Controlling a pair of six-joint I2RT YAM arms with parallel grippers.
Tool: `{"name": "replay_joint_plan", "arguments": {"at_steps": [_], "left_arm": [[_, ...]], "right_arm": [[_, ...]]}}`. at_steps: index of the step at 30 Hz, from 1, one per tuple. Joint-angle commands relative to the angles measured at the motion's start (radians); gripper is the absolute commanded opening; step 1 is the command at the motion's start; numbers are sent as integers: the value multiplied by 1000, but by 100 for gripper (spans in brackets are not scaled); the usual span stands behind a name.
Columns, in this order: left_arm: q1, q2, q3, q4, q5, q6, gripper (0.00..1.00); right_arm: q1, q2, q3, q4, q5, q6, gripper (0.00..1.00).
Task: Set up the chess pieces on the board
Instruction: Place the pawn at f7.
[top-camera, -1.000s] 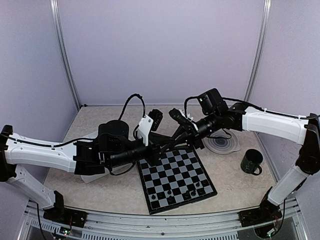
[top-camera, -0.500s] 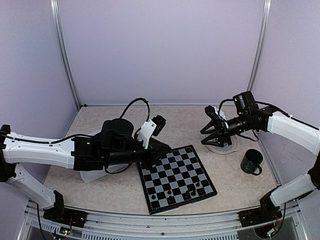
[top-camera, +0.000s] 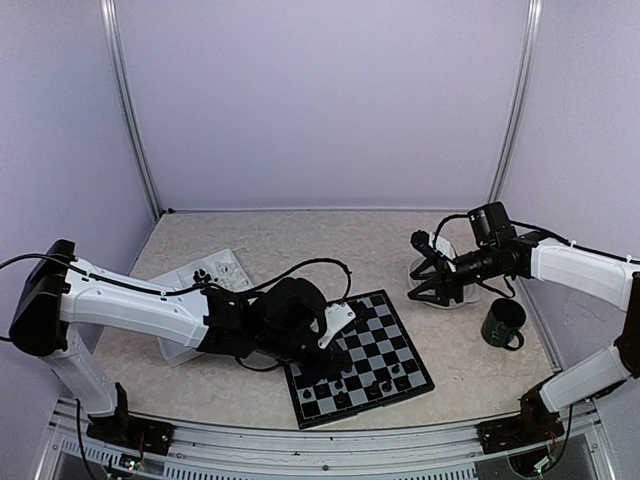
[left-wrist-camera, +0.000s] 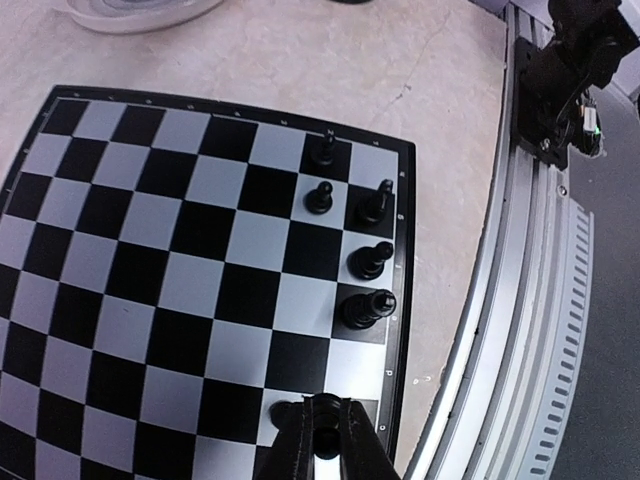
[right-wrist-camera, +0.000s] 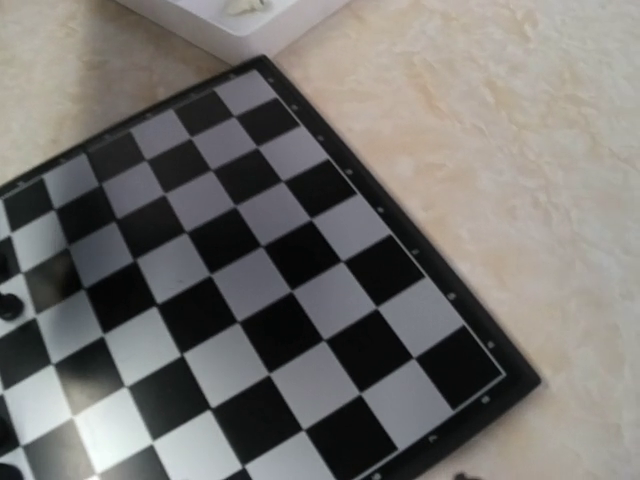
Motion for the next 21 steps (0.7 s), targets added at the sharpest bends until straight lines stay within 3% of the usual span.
{"name": "replay_joint_plan", "arguments": {"at_steps": [1, 11, 21], "left_arm": [[-13, 75, 76, -36, 70, -3, 10], [-13, 229, 204, -110, 76, 14, 10], [-13, 272, 220, -154, 67, 6, 10]], "right_arm": [[-9, 21, -7, 25, 27, -6, 56], [-9, 23, -12, 23, 40, -19, 56], [-9, 33, -9, 16, 33, -27, 56]]}}
